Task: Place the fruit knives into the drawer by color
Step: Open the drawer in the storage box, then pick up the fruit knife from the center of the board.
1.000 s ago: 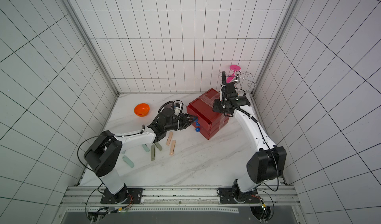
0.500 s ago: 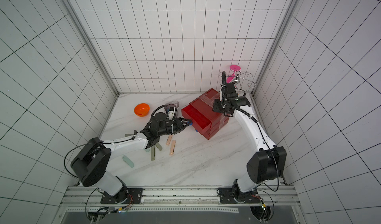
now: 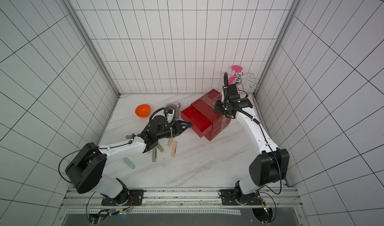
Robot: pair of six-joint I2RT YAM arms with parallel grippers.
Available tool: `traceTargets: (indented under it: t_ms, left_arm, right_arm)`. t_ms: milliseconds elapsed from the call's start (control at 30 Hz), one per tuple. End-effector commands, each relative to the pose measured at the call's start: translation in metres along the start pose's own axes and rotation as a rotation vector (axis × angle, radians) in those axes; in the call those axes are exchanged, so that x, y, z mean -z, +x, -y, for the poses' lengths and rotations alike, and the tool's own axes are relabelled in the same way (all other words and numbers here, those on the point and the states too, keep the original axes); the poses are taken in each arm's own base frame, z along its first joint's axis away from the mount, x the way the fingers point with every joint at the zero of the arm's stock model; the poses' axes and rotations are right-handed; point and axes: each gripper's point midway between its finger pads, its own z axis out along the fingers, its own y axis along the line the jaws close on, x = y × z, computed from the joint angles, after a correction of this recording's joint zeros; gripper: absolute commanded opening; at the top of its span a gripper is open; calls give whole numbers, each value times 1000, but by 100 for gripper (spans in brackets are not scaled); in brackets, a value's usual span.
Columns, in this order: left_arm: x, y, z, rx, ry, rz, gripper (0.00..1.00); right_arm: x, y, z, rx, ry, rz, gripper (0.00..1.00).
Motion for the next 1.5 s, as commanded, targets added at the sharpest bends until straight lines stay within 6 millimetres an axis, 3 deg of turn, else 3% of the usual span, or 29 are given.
traceTargets:
  t_ms: [0, 167, 367, 500, 800, 1067, 1300, 1467]
  left_arm:
    - [10, -4, -14, 14, -62, 37, 48]
    - [18, -9, -7, -28, -83, 54, 58]
    - [31, -11, -2, -55, -105, 74, 60]
    - [49, -10, -10, -92, -184, 89, 64]
    - [109, -11, -50, -214, -491, 88, 66]
    - [163, -25, -103, -221, -812, 68, 71]
    - [179, -16, -150, -198, -1023, -158, 71]
    - [176, 2, -178, -184, -1092, -291, 70]
  right_arm:
    - [0, 22, 1, -4, -2, -56, 0]
    - [3, 24, 1, -4, -9, -55, 0]
    - [8, 25, 0, -3, -15, -45, 0]
    - [11, 26, -1, 1, -20, -39, 0]
    - [11, 32, -1, 17, -24, -69, 0]
    - [9, 38, 2, 23, -17, -88, 1]
    - [7, 42, 4, 33, -10, -101, 1]
    - [8, 43, 2, 40, -21, -104, 2]
